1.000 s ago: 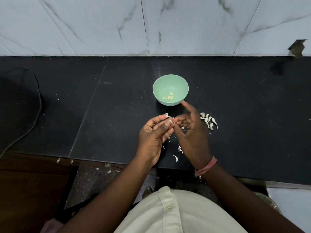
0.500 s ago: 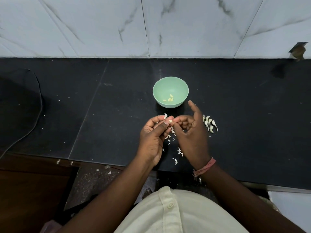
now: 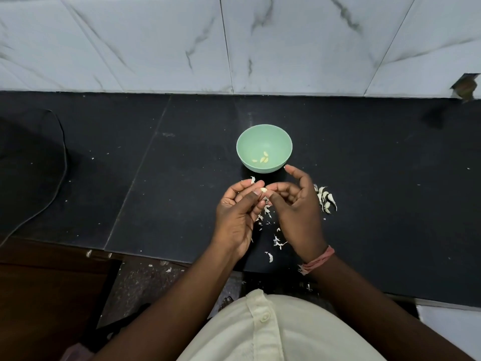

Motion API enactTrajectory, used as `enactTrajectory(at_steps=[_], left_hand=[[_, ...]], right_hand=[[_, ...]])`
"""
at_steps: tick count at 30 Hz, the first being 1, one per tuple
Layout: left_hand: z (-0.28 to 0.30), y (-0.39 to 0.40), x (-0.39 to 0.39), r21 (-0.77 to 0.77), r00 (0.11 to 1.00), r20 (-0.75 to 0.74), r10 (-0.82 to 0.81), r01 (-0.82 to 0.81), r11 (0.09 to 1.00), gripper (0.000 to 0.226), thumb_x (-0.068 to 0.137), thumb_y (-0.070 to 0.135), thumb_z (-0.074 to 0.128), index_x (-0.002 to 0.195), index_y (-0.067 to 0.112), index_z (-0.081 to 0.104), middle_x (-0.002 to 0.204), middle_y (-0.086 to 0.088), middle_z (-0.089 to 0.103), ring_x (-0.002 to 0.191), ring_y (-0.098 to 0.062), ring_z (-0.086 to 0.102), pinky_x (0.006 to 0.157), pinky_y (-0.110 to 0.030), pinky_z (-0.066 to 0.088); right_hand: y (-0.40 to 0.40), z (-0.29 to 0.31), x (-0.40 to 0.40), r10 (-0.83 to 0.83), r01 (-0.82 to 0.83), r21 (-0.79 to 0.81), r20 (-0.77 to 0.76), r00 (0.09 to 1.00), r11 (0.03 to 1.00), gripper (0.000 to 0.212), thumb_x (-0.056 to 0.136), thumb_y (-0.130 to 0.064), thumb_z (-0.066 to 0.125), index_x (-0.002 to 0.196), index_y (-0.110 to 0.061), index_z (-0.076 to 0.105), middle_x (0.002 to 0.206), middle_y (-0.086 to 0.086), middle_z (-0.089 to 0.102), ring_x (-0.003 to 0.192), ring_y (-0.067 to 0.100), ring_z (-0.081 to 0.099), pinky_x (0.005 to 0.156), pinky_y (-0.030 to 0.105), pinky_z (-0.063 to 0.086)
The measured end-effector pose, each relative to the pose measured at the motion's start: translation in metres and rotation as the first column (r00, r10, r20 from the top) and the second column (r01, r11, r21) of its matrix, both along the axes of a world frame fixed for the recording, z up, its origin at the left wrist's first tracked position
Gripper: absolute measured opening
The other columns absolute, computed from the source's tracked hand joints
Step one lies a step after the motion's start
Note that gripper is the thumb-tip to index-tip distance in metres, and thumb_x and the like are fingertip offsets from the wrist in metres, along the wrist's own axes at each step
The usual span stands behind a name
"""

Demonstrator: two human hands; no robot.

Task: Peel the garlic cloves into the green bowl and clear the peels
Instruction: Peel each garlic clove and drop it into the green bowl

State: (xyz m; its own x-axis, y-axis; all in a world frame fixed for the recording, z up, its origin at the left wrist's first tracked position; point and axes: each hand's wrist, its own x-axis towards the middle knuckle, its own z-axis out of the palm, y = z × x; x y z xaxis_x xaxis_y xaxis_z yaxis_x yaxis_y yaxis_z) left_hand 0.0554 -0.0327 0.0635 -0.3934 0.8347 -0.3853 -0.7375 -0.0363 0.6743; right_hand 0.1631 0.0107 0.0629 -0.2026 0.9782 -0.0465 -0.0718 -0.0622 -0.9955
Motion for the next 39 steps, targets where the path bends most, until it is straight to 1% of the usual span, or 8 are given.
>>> enactTrajectory(at_steps=[9,12,16,21,26,31,36,39], left_hand=[[-0.002,0.011,0.002,-0.022,0.956,-0.290,0.037,-0.045,0.999,0.030,0.085,-0.006,0.071,0.114,-0.006,0.062,0.105,-0.022,0.073,0.094,-0.025,0.072,0.081,-0.030,0.059],[-0.002,0.016,-0.003,-0.027,0.961,-0.276,0.029,-0.038,0.999,0.028,0.083,-0.009,0.071,0.109,-0.004,0.063,0.100,-0.020,0.074,0.090,-0.023,0.073,0.078,-0.028,0.059],[-0.002,0.022,-0.009,-0.054,0.972,-0.235,-0.004,-0.009,0.999,0.022,0.083,-0.011,0.067,0.102,0.000,0.064,0.091,-0.017,0.075,0.076,-0.019,0.072,0.068,-0.022,0.058],[-0.001,0.030,-0.011,-0.093,0.962,-0.274,-0.019,-0.006,0.996,0.025,0.084,-0.011,0.068,0.108,-0.007,0.062,0.093,-0.022,0.074,0.074,-0.021,0.073,0.067,-0.023,0.059],[-0.004,0.040,-0.013,-0.158,0.921,-0.382,-0.074,0.014,0.987,0.026,0.086,-0.007,0.070,0.110,-0.003,0.060,0.095,-0.025,0.074,0.075,-0.023,0.072,0.070,-0.026,0.060],[-0.012,0.047,-0.014,-0.234,0.941,-0.337,0.016,-0.100,0.967,0.017,0.090,-0.007,0.065,0.107,-0.006,0.062,0.097,-0.026,0.073,0.080,-0.024,0.072,0.075,-0.031,0.061],[-0.017,0.047,-0.018,-0.333,0.970,-0.241,-0.012,-0.071,0.940,0.023,0.099,-0.010,0.044,0.106,-0.006,0.066,0.103,-0.025,0.072,0.091,-0.027,0.073,0.081,-0.032,0.062],[-0.018,0.045,-0.023,-0.359,0.985,-0.170,0.005,-0.067,0.931,0.020,0.099,-0.008,0.046,0.107,-0.009,0.064,0.103,-0.027,0.071,0.091,-0.030,0.073,0.079,-0.033,0.062]], right_hand=[[0.010,-0.001,0.000,0.020,-0.022,0.070,0.037,0.999,0.997,0.049,0.088,0.003,0.069,0.130,-0.016,0.054,0.095,0.007,0.072,0.091,0.019,0.071,0.084,0.032,0.058],[0.015,-0.001,0.000,0.036,-0.038,0.064,0.043,0.998,0.997,0.048,0.089,0.001,0.069,0.131,-0.017,0.055,0.095,0.005,0.072,0.090,0.017,0.071,0.082,0.027,0.057],[0.023,-0.007,0.001,0.074,-0.076,0.054,0.044,0.996,0.996,0.049,0.090,0.001,0.070,0.131,-0.021,0.057,0.095,0.004,0.074,0.093,0.019,0.072,0.088,0.035,0.058],[0.029,-0.010,0.000,0.068,-0.078,0.096,0.098,0.993,0.992,0.052,0.090,0.002,0.069,0.134,-0.023,0.057,0.093,-0.002,0.074,0.090,0.012,0.072,0.083,0.025,0.057],[0.048,-0.019,-0.004,0.060,-0.056,-0.049,0.087,0.994,0.997,0.049,0.086,-0.003,0.075,0.128,-0.020,0.057,0.087,0.004,0.076,0.084,0.025,0.074,0.085,0.046,0.060],[0.073,-0.016,-0.016,-0.020,0.026,-0.058,0.108,0.994,0.998,0.043,0.083,0.003,0.075,0.121,-0.013,0.060,0.086,0.007,0.075,0.079,0.021,0.071,0.082,0.037,0.059],[0.105,-0.015,-0.029,-0.112,0.092,0.076,0.322,0.940,0.993,0.039,0.085,-0.004,0.072,0.119,-0.018,0.061,0.082,-0.008,0.074,0.081,0.004,0.069,0.081,0.020,0.053],[0.111,-0.019,-0.035,-0.128,0.050,0.176,0.472,0.872,0.983,0.033,0.085,-0.008,0.069,0.116,-0.020,0.065,0.082,-0.009,0.073,0.087,0.011,0.068,0.084,0.028,0.052]])
